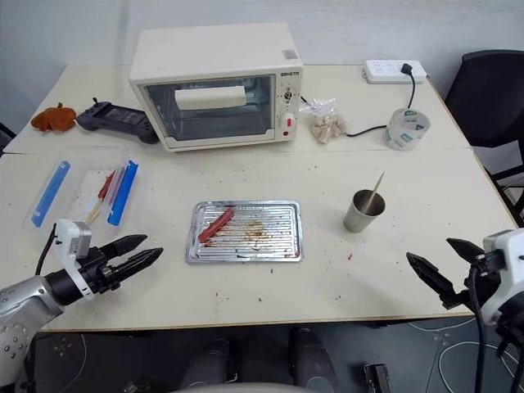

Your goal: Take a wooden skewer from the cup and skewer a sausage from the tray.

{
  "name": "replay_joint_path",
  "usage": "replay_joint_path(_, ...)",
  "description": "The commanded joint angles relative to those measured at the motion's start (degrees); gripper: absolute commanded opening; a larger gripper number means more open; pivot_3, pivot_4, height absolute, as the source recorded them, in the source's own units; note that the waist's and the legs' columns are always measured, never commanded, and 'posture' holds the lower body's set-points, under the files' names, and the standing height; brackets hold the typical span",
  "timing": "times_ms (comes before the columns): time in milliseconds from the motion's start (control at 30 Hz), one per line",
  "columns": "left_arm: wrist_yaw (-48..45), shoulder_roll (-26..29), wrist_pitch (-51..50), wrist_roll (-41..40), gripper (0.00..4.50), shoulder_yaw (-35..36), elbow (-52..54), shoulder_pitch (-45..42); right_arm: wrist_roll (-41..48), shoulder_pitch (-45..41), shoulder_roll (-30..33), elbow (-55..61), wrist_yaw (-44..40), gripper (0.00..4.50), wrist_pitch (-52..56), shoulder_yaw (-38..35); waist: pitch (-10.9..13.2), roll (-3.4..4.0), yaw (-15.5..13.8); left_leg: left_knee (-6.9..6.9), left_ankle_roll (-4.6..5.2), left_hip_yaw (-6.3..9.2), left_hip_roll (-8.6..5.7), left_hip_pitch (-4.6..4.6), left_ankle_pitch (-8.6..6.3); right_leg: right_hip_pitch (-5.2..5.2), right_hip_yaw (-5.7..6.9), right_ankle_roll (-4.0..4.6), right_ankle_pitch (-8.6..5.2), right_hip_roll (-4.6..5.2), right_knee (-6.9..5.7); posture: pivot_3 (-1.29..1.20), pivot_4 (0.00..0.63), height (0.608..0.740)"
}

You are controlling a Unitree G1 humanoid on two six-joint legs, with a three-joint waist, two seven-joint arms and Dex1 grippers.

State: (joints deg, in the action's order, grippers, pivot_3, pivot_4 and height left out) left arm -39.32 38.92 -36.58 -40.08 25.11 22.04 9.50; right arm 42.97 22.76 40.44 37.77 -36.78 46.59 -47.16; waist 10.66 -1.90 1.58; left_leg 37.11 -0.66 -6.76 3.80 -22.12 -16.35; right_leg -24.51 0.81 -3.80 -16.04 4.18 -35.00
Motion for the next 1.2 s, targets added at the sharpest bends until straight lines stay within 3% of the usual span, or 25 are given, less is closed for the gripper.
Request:
replay_joint_path(33, -0.4, 0.7, 0.0, -2.3, 4.13, 1.1, 1.8, -2.9, 3.9, -2.9, 1.5, 0.7, 2.2, 4.5, 1.6, -1.8, 0.0, 0.0, 0.0, 0.01, 0.0, 0.01, 0.0, 0.0, 0.0, 0.0, 0.0, -0.01, 0.0, -0.03, 0.0, 0.0, 0.15, 0.74)
replay_joint_path(100, -1.4, 1.6, -1.2, -4.0, 4.13, 1.0, 2.1, -5.0, 7.1, -5.7, 2.4, 0.4, 3.8, 4.5, 3.4, -2.7, 0.0, 0.0, 0.0, 0.02, 0.03, -0.01, -0.03, 0.0, 0.02, 0.0, -0.02, -0.05, 0.03, -0.1, -0.01, 0.0, 0.15, 0.74)
replay_joint_path(267, -4.9, 4.4, -7.3, -11.7, 4.13, -3.9, 1.0, -19.6, 15.9, -17.2, 6.0, -1.8, 11.1, 4.5, 8.9, -0.2, 0.0, 0.0, -0.1, 0.06, 0.06, -0.01, -0.06, -0.03, 0.04, 0.0, -0.07, -0.09, 0.06, -0.31, -0.03, 0.0, 0.15, 0.74)
replay_joint_path(400, -5.8, 2.0, -9.1, -12.7, 4.13, -10.6, -0.3, -29.7, 19.1, -26.2, 6.1, -4.8, 17.6, 4.5, 11.4, 4.9, 0.0, 0.02, -0.1, 0.08, 0.06, -0.01, -0.11, -0.05, 0.04, 0.02, -0.15, -1.0, 0.56, -0.39, -0.07, 0.0, 0.15, 0.74)
replay_joint_path(533, -8.9, -2.0, -7.4, -10.3, 4.13, -18.4, -1.8, -35.7, 17.5, -32.5, 3.9, -8.9, 23.1, 4.5, 11.8, 11.4, 0.0, 0.02, 0.0, 0.05, 0.06, -0.05, -0.08, -0.1, 0.0, -0.05, -0.25, -1.04, 0.57, -0.56, -0.06, 0.0, 0.15, 0.74)
replay_joint_path(733, -11.0, -5.7, -5.3, -7.5, 4.13, -23.4, -4.3, -40.4, 16.1, -34.3, 0.3, -10.8, 27.3, 4.5, 11.8, 16.6, 0.0, 0.05, -0.1, 0.09, 0.03, -0.13, -0.04, -0.16, 0.04, -0.08, -0.22, -1.02, 0.56, -0.66, -0.12, 0.0, 0.15, 0.74)
replay_joint_path(1167, -11.0, -8.5, -3.1, -3.8, 4.13, -25.1, -5.7, -41.9, 12.4, -38.2, -1.1, -15.6, 26.5, 4.5, 9.2, 21.2, 0.0, 0.05, 0.0, 0.2, 0.06, -0.11, -0.05, -0.13, 0.06, -0.08, -0.26, -1.05, 0.58, -0.65, -0.25, 0.0, 0.15, 0.74)
replay_joint_path(1200, -10.9, -8.8, -3.0, -3.7, 4.16, -25.2, -5.8, -42.3, 11.7, -38.7, -1.2, -16.4, 26.3, 4.33, 8.8, 21.7, 0.0, 0.05, -0.1, 0.21, 0.06, -0.11, -0.05, -0.13, 0.06, -0.08, -0.26, -1.05, 0.58, -0.65, -0.26, 0.0, 0.15, 0.74)
